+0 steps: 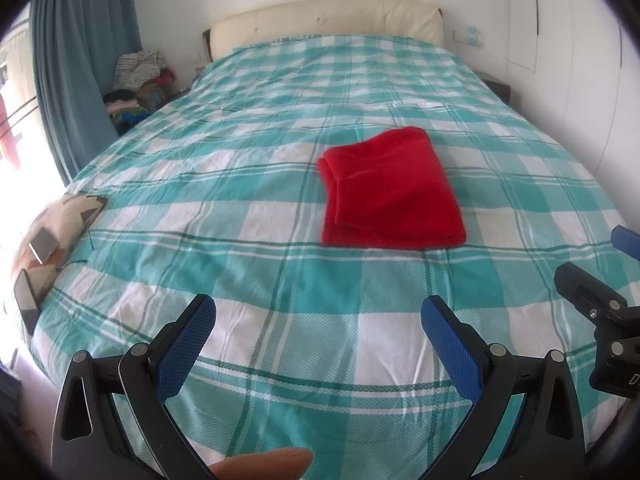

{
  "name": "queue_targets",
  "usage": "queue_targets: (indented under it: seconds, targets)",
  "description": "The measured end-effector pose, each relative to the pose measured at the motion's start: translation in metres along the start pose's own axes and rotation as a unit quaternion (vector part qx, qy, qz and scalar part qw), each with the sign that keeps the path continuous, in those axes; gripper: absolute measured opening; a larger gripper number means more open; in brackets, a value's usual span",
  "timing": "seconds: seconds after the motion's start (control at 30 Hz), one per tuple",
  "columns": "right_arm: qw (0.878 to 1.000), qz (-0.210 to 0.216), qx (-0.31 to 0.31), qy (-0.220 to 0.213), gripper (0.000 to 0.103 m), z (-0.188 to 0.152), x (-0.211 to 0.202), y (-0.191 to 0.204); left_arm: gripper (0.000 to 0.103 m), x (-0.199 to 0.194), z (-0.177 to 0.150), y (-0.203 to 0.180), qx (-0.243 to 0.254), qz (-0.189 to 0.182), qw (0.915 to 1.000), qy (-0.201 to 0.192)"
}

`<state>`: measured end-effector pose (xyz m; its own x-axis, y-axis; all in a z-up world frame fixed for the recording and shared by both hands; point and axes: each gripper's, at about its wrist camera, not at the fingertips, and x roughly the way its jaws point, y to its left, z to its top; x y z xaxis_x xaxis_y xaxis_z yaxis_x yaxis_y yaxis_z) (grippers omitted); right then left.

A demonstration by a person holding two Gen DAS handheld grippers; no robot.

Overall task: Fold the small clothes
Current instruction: 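Release the folded sweater and hold both tools open above the bed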

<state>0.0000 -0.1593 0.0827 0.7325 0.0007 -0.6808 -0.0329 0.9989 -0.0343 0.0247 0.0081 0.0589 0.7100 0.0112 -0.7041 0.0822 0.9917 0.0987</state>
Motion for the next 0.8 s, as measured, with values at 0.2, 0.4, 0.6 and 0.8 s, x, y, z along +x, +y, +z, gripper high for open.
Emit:
queue_targets:
  seconds: [0.2, 0.4, 0.6, 0.8]
  targets:
    - [1.0, -0.01, 0.001, 0.003, 0.102, 0.002, -0.005, 0.003, 0.103, -0.007, 0.004, -0.001, -0.001, -0.003, 1.0, 0.0]
    - [1.0, -0.018, -0.005, -0.001, 0.102, 0.005, -0.011, 0.006, 0.103, -0.011, 0.008, 0.002, -0.01, -0.007, 0.9999, 0.0]
    - [1.0, -0.024, -0.01, 0.0, 0.102, 0.003, -0.012, 0.006, 0.103, -0.011, 0.006, 0.003, -0.018, -0.021, 0.9996, 0.002]
    - [1.0, -0.02, -0.009, 0.003, 0.102, 0.001, -0.011, 0.006, 0.103, -0.018, 0.005, 0.002, -0.016, -0.015, 0.9996, -0.016]
